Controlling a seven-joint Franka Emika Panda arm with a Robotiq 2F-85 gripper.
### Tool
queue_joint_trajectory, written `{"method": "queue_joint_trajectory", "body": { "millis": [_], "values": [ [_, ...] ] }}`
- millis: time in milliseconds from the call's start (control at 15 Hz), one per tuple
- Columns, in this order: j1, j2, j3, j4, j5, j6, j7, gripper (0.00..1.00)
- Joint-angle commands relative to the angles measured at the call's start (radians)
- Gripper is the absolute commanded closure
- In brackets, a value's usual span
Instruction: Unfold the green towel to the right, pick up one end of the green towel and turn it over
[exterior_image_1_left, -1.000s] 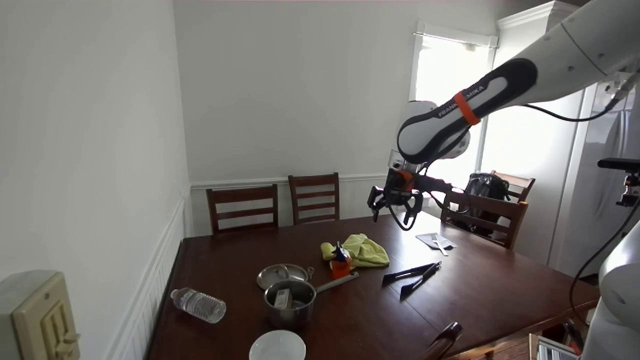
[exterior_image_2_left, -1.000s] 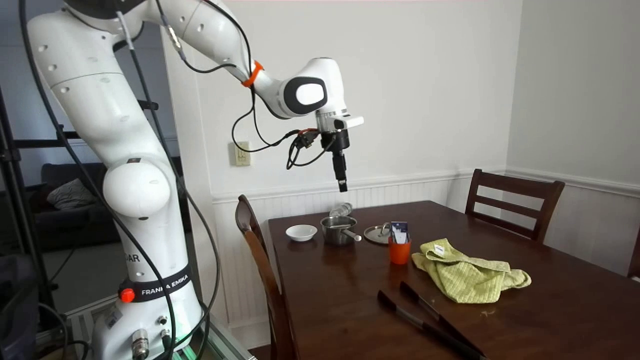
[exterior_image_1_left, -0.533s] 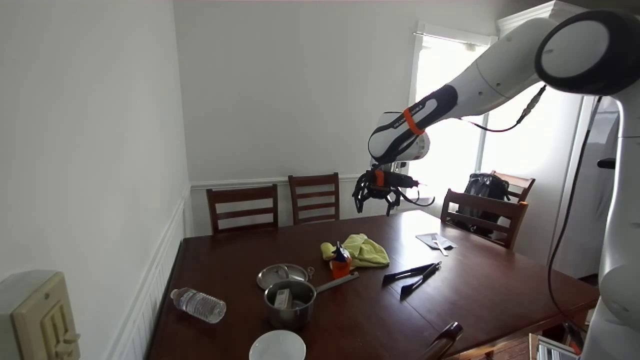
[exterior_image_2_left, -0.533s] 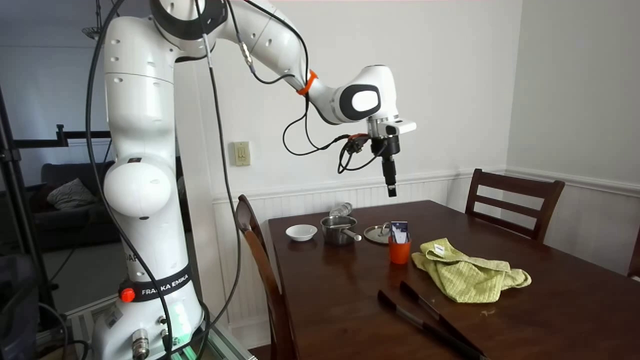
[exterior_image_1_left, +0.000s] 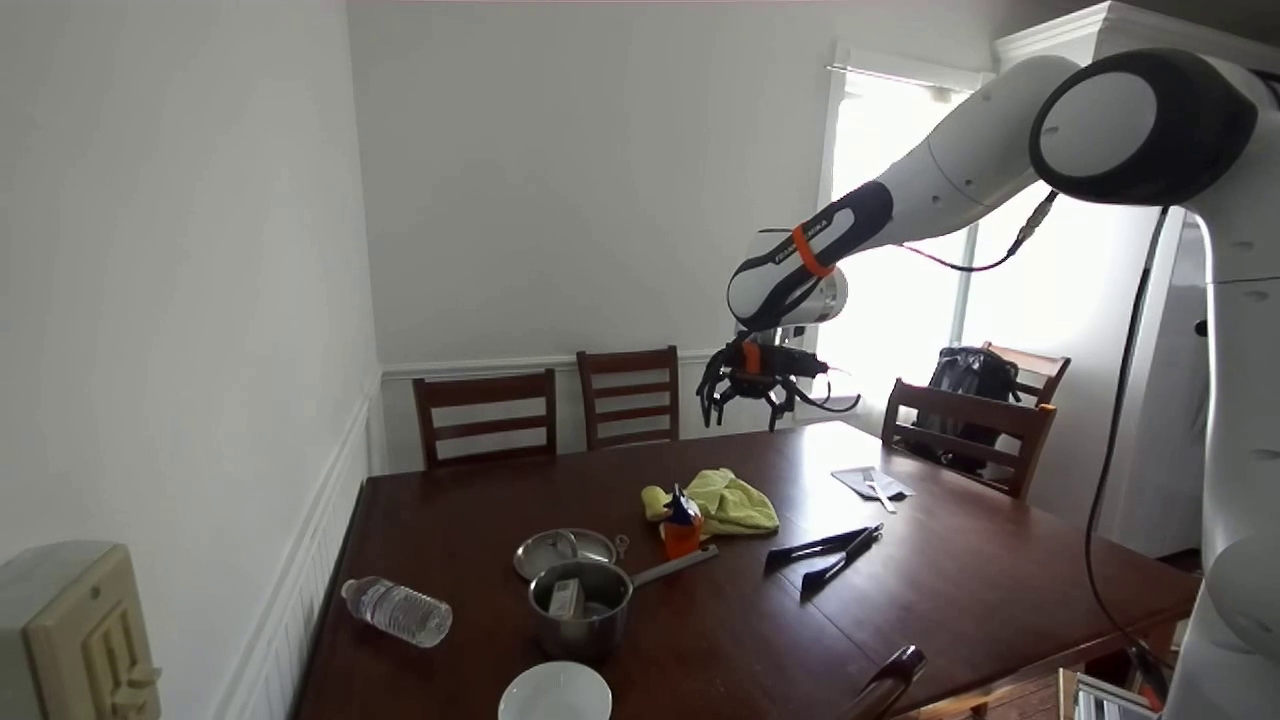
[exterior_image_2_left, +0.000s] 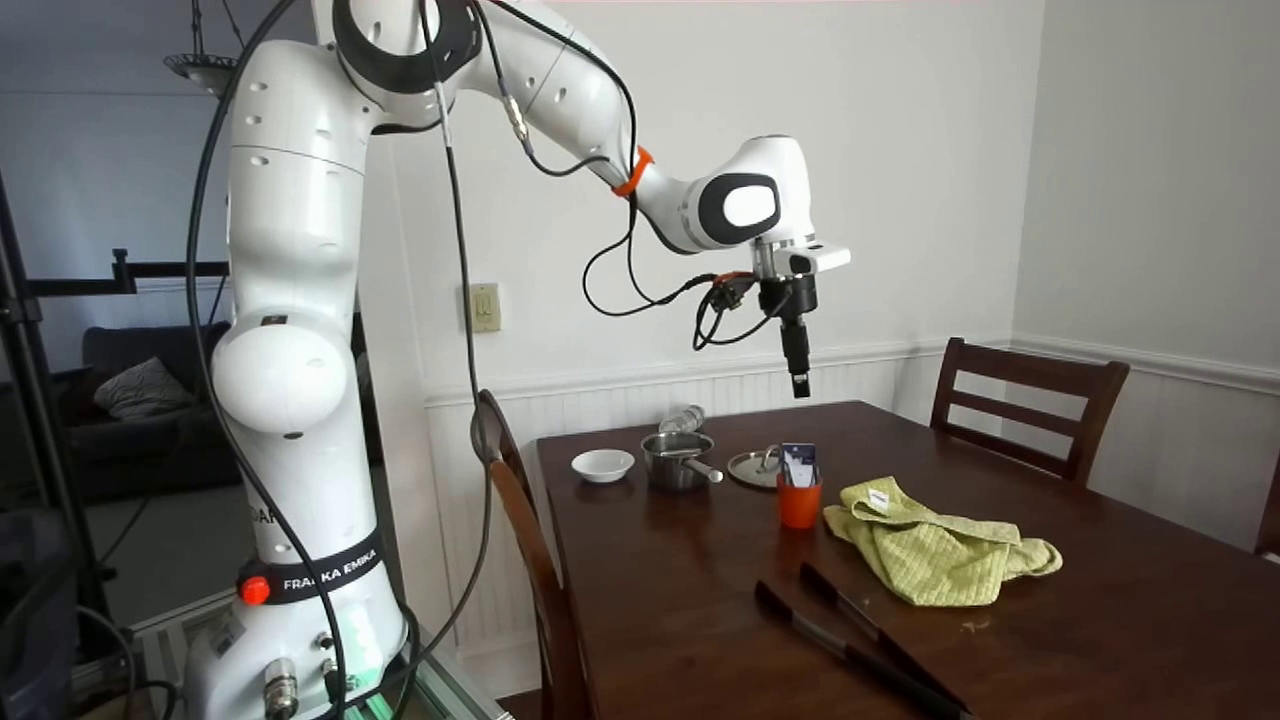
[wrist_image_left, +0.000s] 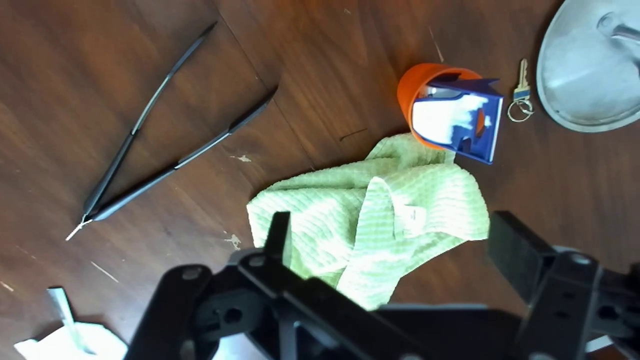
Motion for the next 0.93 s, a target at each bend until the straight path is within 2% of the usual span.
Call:
{"method": "queue_joint_trajectory", "body": {
  "millis": [0, 267, 400, 600, 800, 867],
  "values": [
    [0.008, 0.090, -0.045, 0.106, 0.063, -0.064, -0.005, 0.00],
    [-0.041, 0.299, -0.068, 0.321, 0.145, -0.112, -0.119, 0.00],
    [-0.047, 0.390, -0.074, 0.419, 0.126, -0.151, -0.178, 0.00],
    [-0.037, 0.522, -0.079, 0.571, 0.103, -0.195, -0.171, 0.00],
    [-0.022, 0.642, -0.082, 0.717, 0.117, -0.253, -0.096, 0.00],
    [-0.018, 0.549, -0.082, 0.575, 0.113, -0.181, -0.138, 0.00]
  ]
}}
